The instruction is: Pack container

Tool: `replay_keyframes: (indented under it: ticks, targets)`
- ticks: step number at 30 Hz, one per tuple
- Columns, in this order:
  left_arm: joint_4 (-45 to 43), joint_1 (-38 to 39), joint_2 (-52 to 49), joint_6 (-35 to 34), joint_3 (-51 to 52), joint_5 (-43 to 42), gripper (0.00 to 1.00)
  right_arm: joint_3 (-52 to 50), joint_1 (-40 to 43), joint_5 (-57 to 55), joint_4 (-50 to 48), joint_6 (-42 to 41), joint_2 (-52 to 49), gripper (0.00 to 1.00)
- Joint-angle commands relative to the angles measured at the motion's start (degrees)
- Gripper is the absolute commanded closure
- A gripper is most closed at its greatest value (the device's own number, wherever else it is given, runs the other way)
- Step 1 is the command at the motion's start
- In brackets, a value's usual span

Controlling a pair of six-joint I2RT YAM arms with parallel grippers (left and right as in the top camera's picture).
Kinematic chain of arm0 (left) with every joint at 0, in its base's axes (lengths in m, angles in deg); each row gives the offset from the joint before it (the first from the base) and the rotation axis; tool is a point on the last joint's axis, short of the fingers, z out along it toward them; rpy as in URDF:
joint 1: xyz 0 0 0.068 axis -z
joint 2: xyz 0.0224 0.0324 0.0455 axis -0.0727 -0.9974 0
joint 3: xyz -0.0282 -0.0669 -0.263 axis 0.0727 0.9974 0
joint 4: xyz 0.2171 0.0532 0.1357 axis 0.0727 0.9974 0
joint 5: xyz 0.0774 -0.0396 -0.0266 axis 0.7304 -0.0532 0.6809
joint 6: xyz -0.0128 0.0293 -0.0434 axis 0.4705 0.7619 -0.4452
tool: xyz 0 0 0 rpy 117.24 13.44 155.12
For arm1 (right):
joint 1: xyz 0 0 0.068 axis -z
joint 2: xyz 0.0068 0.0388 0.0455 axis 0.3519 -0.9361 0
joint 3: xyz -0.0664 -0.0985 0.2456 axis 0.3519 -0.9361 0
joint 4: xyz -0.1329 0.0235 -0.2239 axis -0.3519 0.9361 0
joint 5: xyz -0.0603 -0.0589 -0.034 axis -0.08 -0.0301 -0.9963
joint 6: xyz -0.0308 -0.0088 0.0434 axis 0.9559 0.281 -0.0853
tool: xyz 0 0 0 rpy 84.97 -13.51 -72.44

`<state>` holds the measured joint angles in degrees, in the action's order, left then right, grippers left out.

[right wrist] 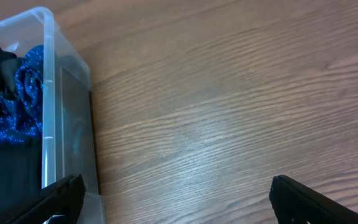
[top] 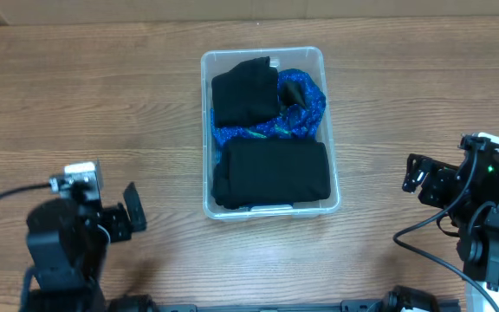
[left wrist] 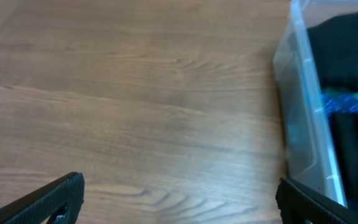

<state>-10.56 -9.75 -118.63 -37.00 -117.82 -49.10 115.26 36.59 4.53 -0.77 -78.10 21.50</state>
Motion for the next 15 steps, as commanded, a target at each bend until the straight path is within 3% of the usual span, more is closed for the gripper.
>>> replay_keyframes:
  ticks: [1,6,15]
  targets:
    - [2.45,0.37,1.11,0.42,3.45,1.86,0.00,-0.13,-0.11,-0.28,0.46,-0.20,-0.94,0.00]
    - [8.41,0.37,0.44,0.42,4.04,1.88,0.00,-0.13,-0.11,-0.28,0.46,-0.20,-3.45,0.00]
    - [9.64,0.37,0.44,0.42,4.04,1.86,0.00,-0.13,-0.11,-0.26,0.46,-0.20,-10.86,0.00]
